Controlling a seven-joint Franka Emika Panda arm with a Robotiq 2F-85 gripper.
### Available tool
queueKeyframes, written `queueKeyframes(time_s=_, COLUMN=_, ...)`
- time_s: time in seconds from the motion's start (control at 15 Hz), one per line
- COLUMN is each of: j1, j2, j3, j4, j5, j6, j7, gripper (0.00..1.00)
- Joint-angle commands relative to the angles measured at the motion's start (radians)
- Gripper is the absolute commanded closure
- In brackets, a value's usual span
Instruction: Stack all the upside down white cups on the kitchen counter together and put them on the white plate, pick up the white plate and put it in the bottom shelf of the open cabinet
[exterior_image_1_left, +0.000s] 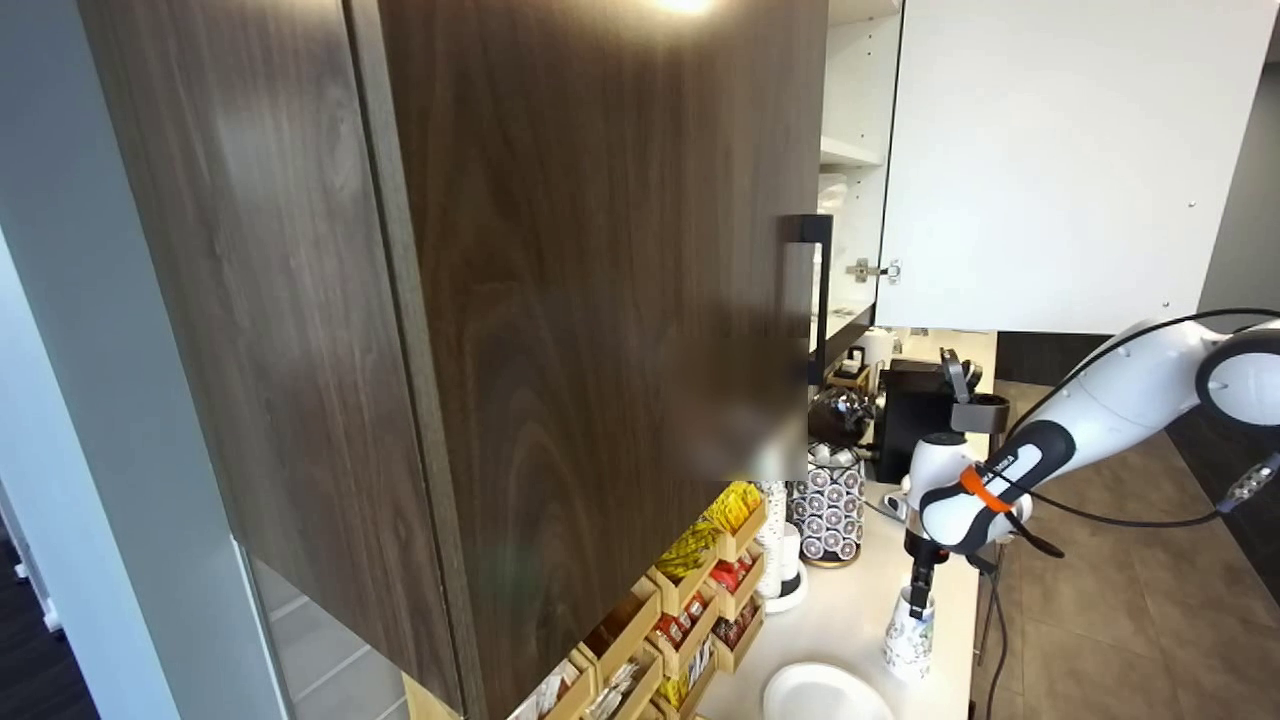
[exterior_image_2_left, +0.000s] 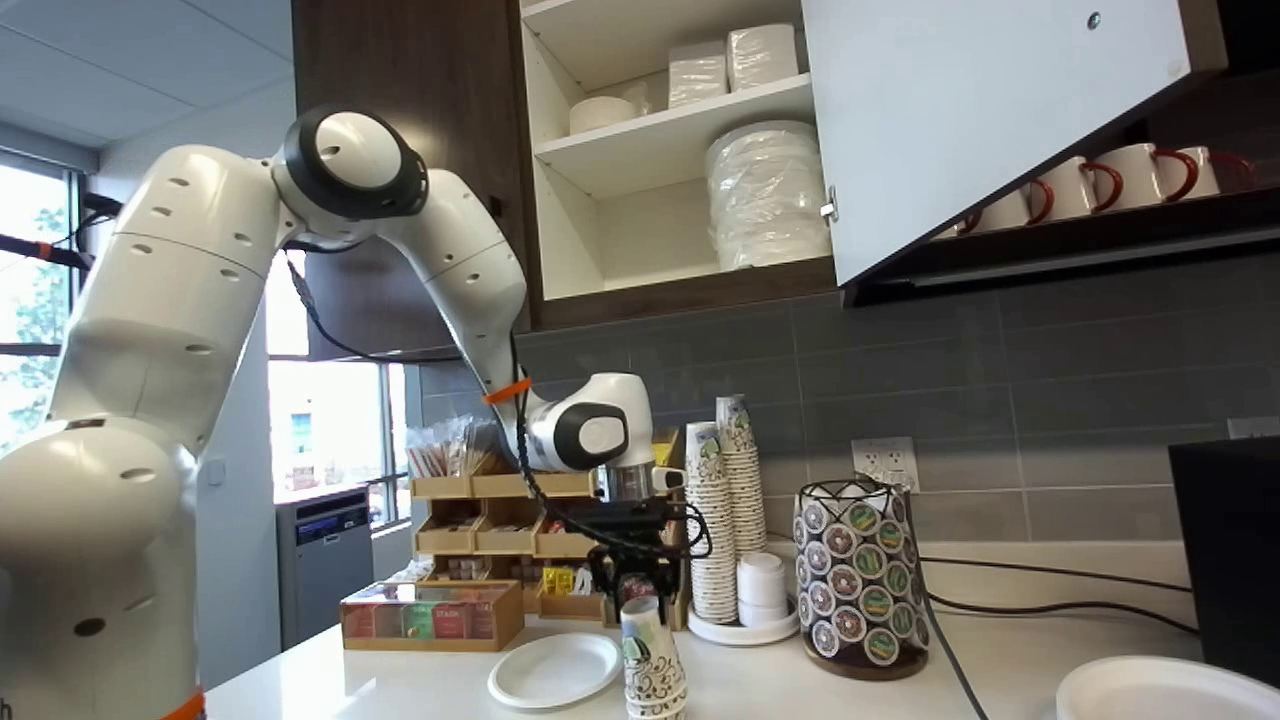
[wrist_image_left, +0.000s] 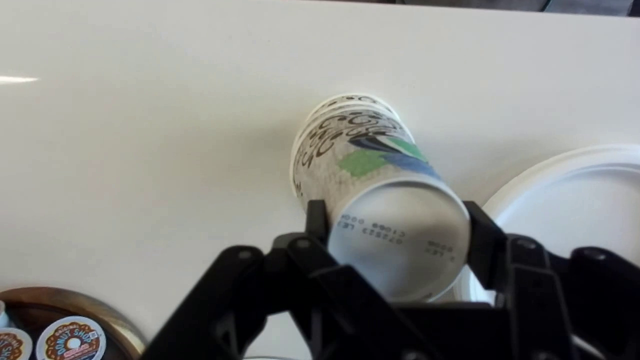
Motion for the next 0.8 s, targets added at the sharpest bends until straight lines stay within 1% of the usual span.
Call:
queueKeyframes(time_s=0.0, j1=-0.015, j2=0.11, j3=0.005, j4=0.089, j5=-0.023, j6=-0.007, j7=0.023, gripper=0.59)
queueKeyframes(time_s=0.2, j1=-0.031, j2=0.183, j3=0.016, j4=0.151, j5=-0.015, j6=-0.023, j7=0.013, gripper=0.59)
queueKeyframes(time_s=0.4, j1=-0.049, j2=0.231, j3=0.031, j4=0.204, j5=0.001, j6=-0.054, j7=0.0, gripper=0.59)
queueKeyframes(time_s=0.73, j1=-0.077, j2=0.26, j3=0.054, j4=0.25, j5=0.028, j6=-0.114, j7=-0.019, gripper=0.59)
